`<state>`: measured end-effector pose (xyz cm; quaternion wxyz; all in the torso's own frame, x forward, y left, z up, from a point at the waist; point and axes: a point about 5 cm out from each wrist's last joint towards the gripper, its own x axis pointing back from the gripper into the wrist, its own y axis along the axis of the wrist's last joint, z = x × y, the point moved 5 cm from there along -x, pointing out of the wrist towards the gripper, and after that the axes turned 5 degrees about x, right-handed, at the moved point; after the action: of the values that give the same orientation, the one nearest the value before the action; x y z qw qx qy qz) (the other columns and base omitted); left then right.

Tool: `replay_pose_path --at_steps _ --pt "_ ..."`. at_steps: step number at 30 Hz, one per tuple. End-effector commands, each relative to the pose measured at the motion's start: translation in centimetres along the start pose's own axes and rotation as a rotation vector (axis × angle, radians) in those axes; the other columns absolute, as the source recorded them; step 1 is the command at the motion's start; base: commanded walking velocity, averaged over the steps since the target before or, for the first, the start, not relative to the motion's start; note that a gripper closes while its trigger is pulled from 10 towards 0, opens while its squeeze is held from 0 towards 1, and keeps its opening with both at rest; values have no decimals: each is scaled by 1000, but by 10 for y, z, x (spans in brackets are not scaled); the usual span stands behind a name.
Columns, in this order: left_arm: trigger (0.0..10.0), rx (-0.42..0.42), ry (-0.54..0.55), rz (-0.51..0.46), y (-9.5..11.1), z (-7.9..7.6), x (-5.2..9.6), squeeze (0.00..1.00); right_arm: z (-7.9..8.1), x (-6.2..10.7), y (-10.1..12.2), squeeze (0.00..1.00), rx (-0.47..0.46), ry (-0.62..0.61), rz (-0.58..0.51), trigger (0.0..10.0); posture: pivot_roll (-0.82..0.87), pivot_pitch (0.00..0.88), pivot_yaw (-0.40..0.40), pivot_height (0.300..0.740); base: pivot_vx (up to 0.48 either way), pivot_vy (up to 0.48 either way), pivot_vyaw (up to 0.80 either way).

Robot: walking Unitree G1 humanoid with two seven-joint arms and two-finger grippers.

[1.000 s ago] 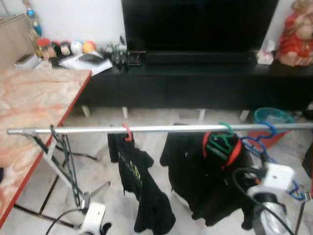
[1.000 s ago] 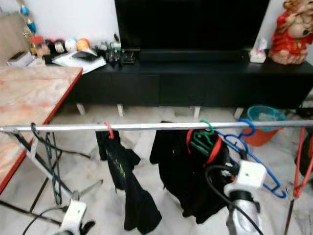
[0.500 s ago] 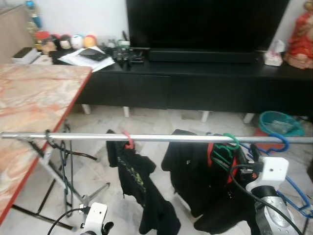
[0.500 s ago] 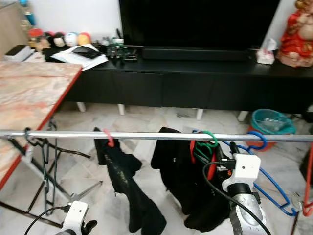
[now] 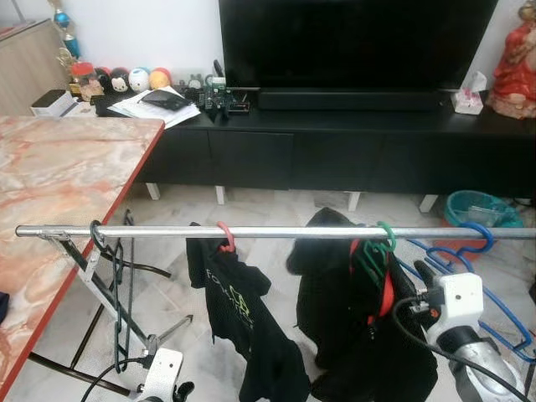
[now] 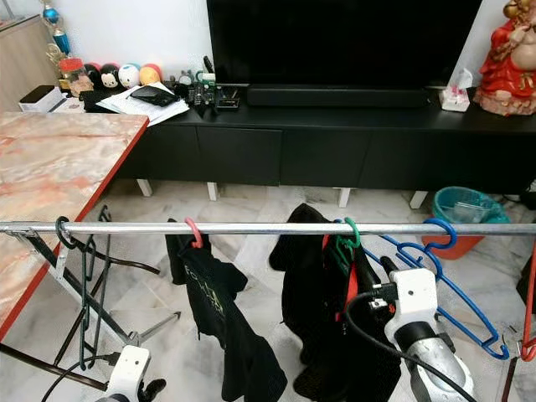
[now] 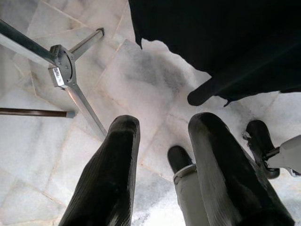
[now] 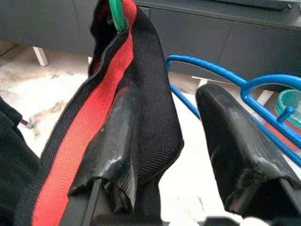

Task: Hang hanger

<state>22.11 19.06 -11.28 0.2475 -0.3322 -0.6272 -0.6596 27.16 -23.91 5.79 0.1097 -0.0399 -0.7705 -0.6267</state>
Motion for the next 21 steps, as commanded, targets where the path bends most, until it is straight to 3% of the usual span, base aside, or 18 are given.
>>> replay_pose_path --at_steps 1,8,13,21 --pt "10000 8 5 8 -1 2 0 0 -3 2 4 0 2 -9 0 10000 -247 0 33 740 0 0 0" --pt "10000 10 -1 14 -2 2 0 0 6 2 -16 0 7 8 115 10000 -252 0 35 740 0 0 0" --pt "10000 9 -5 21 -2 2 0 0 31 -3 -34 0 -66 125 197 10000 -245 0 36 740 0 0 0" --pt "10000 8 0 19 -1 2 0 0 22 -15 -23 0 -101 106 146 10000 -243 0 35 740 0 0 0"
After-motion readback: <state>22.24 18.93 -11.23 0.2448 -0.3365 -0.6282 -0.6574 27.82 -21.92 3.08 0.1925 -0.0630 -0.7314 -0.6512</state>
